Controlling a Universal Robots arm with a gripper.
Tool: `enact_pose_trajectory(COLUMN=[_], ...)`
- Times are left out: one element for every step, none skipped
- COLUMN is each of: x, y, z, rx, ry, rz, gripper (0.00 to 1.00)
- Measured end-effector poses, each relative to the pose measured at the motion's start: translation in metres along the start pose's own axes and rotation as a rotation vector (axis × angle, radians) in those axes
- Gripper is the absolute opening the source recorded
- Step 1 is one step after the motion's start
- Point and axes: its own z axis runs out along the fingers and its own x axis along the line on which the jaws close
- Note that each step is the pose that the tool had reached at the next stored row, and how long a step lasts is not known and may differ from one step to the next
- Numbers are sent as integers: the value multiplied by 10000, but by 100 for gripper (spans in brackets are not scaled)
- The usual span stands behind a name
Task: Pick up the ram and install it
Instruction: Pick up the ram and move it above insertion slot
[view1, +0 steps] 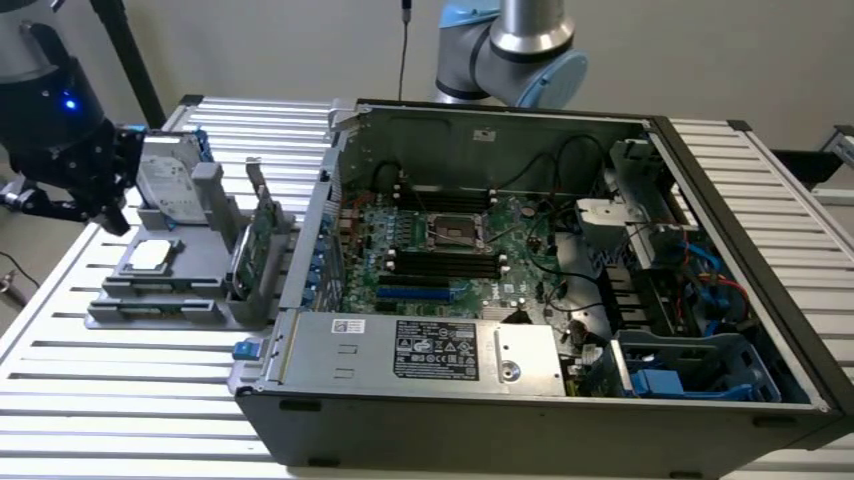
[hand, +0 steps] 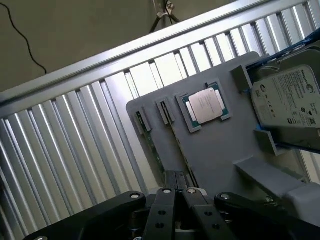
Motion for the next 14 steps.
enact_pose_trajectory(x=[0,0,0,0,0,-1,-1,-1,-1,-1,-1,-1,-1,-1], y=[0,-1,-1,-1,-1,-2,-2,-2,-2,-3,-3,-3,-3,-3], z=[7,15,23,31,39,46,53,59,64,69,75,78,82,85], rx=[2,5,7,10,12,14,17,19,21,23,26,28,31,34], ry=[8,15,23,30,36,44,51,58,66,73,80,87,95,102], rz=[-180,-360,-556,-736,-915,-1095,-1269,-1454,-1634,-1813,-2005,-2183,-2364,-2543], gripper=[11,11,11,11,11,11,11,11,11,11,11,11,11,11])
